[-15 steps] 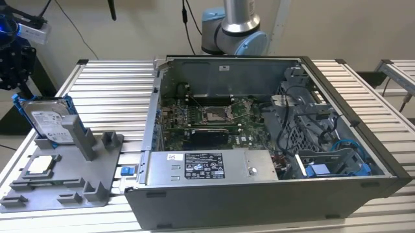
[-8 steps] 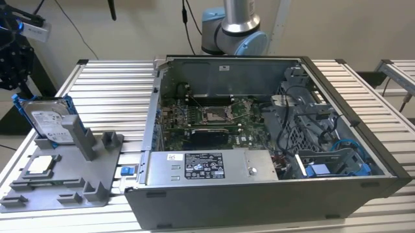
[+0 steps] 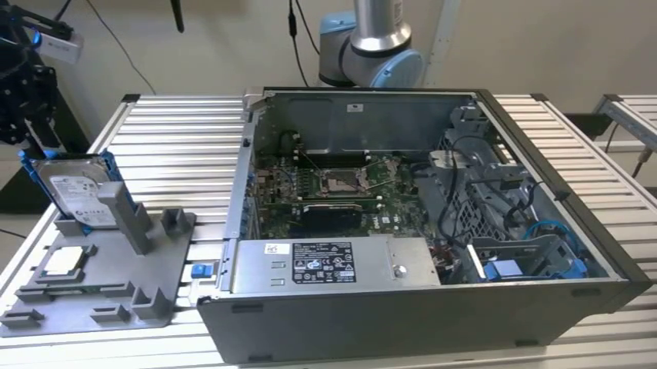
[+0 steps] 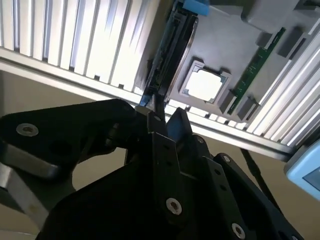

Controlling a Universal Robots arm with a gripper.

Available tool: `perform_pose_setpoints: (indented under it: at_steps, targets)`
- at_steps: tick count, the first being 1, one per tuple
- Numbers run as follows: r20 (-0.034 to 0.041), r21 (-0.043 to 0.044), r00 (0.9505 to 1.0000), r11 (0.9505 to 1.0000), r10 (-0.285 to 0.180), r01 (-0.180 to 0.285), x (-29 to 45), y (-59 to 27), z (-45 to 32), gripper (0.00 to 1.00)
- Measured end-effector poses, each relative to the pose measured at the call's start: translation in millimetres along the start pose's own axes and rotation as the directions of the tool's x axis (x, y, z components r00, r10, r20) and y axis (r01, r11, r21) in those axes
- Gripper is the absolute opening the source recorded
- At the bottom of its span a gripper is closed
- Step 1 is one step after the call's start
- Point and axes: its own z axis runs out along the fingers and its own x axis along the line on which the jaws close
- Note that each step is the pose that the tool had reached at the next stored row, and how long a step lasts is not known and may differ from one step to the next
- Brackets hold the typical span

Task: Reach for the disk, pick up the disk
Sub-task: 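Pick up the disk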

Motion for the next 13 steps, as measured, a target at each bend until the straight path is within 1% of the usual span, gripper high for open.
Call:
perform_pose_setpoints:
  at_steps: [2, 5, 7, 10, 13]
  targets:
    - [-0.0004, 0.0006, 0.9998, 0.9998, -0.018, 0.018, -1.5, 0.4, 0.8, 1.0]
    - [-0.0017, 0.0008, 0.9984, 0.9984, -0.056, 0.056, -2.4, 0.6, 2.1, 1.0]
    - [-0.0031, 0.0006, 0.9959, 0.9959, -0.091, 0.091, -2.5, 0.5, 4.1, 1.0]
    - [-0.0046, 0.0005, 0.9905, 0.9905, -0.137, 0.137, -2.5, 0.7, 8.9, 1.0]
    - [-0.0054, 0.0007, 0.9879, 0.9879, -0.155, 0.155, -1.9, 3.9, 14.3, 1.0]
